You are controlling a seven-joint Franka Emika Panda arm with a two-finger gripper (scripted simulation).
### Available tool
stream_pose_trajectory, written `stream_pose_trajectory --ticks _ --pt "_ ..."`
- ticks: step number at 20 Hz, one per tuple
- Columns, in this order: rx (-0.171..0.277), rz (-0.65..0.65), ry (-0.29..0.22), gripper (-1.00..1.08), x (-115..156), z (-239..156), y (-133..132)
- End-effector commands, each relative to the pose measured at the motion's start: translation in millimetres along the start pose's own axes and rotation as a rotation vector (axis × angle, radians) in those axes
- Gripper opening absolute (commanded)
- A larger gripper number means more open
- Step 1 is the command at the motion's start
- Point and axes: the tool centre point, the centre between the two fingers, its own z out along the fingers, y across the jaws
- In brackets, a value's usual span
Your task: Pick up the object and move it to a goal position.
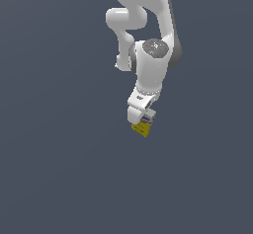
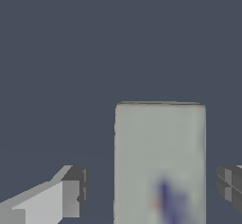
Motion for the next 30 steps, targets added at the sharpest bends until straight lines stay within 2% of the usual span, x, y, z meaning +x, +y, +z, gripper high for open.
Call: stream_pose_trajectory --ticks 1,3,4,15,19,24,30 --pt "-0.001 0.000 0.001 1.00 0 5 1" --pt "-0.001 0.000 0.001 1.00 1 6 1" --pt "-0.001 0.000 0.001 -1.00 1 6 1" --pt "-0.002 0.000 0.001 -1.00 0 6 1" --pt "-0.002 0.000 0.001 -1.00 -8 3 4" --pt "-0.002 0.000 0.001 -1.00 -35 -6 11" --pt "-0.001 0.000 0.002 -1.00 -88 -24 26"
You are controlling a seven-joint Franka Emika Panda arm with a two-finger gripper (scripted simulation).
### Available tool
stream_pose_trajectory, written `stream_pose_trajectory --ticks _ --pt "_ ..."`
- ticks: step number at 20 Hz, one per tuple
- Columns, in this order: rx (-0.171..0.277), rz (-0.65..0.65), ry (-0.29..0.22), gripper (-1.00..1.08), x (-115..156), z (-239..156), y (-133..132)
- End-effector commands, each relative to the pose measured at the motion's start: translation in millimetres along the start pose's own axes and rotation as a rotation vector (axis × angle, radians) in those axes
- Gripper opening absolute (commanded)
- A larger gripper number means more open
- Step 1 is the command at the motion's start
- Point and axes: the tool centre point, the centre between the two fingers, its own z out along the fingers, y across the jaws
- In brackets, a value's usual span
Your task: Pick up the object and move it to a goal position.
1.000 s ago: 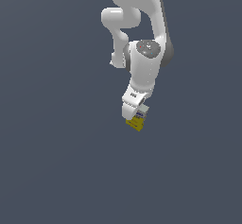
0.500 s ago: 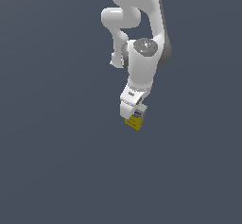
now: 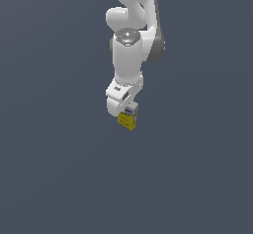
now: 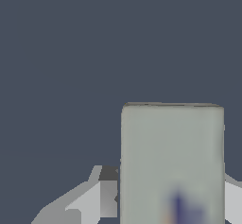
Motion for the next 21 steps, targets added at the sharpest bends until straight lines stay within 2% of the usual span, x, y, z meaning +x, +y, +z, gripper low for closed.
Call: stream_pose_trajectory --ticks 1,6,10,15,21 --pt "0.000 0.001 0.001 -1.00 -25 -9 7" --pt "0.000 0.001 0.001 -1.00 -66 -23 20" --pt "0.000 0.001 0.001 -1.00 -87 -31 28" --pt "0.000 0.000 0.001 -1.00 -99 -35 32" --pt "-0.001 0.000 -0.001 -1.00 -96 -34 33"
